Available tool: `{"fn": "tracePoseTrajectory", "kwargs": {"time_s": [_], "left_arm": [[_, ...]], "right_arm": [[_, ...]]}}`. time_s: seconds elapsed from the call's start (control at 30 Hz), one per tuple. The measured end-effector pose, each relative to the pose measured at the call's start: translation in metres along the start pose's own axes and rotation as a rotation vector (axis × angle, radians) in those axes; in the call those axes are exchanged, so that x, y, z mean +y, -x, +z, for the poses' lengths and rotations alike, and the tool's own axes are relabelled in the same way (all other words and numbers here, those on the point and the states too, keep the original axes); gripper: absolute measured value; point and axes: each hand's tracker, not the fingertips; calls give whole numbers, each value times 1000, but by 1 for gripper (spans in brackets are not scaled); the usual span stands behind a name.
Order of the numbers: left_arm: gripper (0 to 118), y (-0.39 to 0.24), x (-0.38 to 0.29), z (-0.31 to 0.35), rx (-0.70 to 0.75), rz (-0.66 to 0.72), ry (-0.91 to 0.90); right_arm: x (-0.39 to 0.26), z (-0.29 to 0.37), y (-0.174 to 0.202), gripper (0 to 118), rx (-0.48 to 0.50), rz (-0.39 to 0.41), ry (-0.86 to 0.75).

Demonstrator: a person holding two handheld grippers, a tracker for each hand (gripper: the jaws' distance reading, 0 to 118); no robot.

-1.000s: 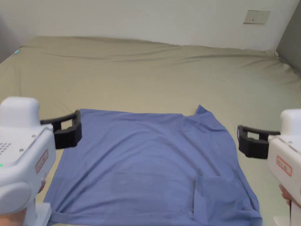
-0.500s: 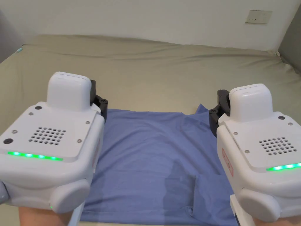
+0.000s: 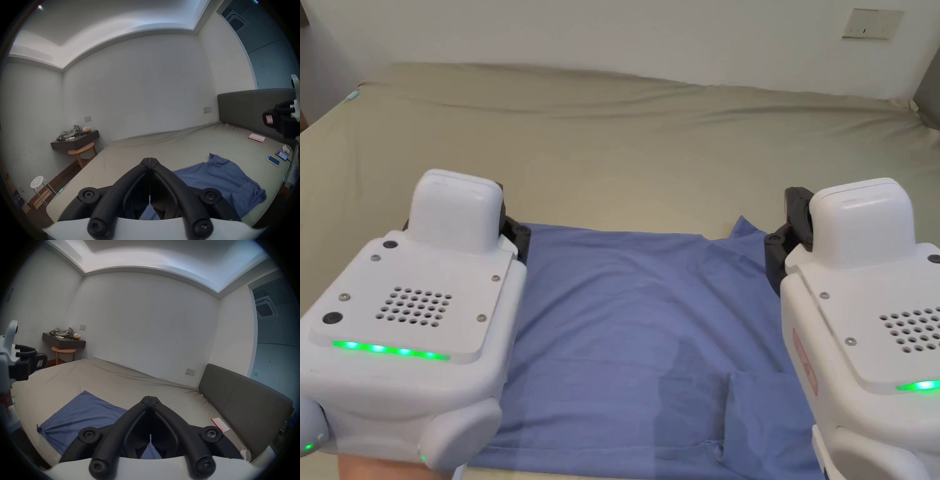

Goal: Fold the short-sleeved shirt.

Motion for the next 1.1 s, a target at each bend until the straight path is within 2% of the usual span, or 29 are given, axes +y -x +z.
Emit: {"fn": "tracePoseTrajectory", "kwargs": {"time_s": [0.13,0.2,0.23,0.27,0.3,0.33,0.43,0.5,0.77,0.8,0.83,0.87,0.9,0.93,1.0,1.03,1.1], "left_arm": [[1,17,-64,-10,19,-34,150],[10,30,-105,-16,31,-42,301],[23,40,-126,-17,29,-17,374],[55,50,-146,-18,16,16,441],[76,63,-165,-20,-30,64,515],[79,74,-182,-19,-65,111,597],[79,94,-216,-17,33,116,742],[79,102,-231,-22,78,119,777],[78,95,-261,-43,88,150,834],[74,94,-263,-45,86,147,847],[63,92,-264,-46,79,147,853],[37,91,-263,-47,72,143,852],[17,90,-262,-47,44,157,842],[7,86,-257,-45,9,176,833],[7,73,-253,-46,6,135,831],[7,69,-250,-47,7,73,825],[7,69,-245,-45,-8,85,811]], "right_arm": [[-16,-3,-2,0,18,-8,47],[-25,-3,0,0,22,2,85],[-30,-3,-1,0,23,5,99],[-35,-3,-3,0,24,7,111],[-35,0,0,0,23,9,125],[-39,1,-2,0,25,12,138],[-52,2,-9,0,23,22,181],[-59,2,-13,0,18,31,208],[-75,-1,-29,0,-8,7,288],[-75,0,-30,0,-12,5,291],[-77,0,-34,0,-17,4,293],[-77,1,-35,0,-22,3,293],[-77,1,-37,0,-26,1,293],[-77,1,-38,0,-29,-1,295],[-77,1,-38,0,-34,-7,302],[-80,-1,-40,0,-36,-12,311],[-85,-2,-45,0,-42,-32,331]]}}
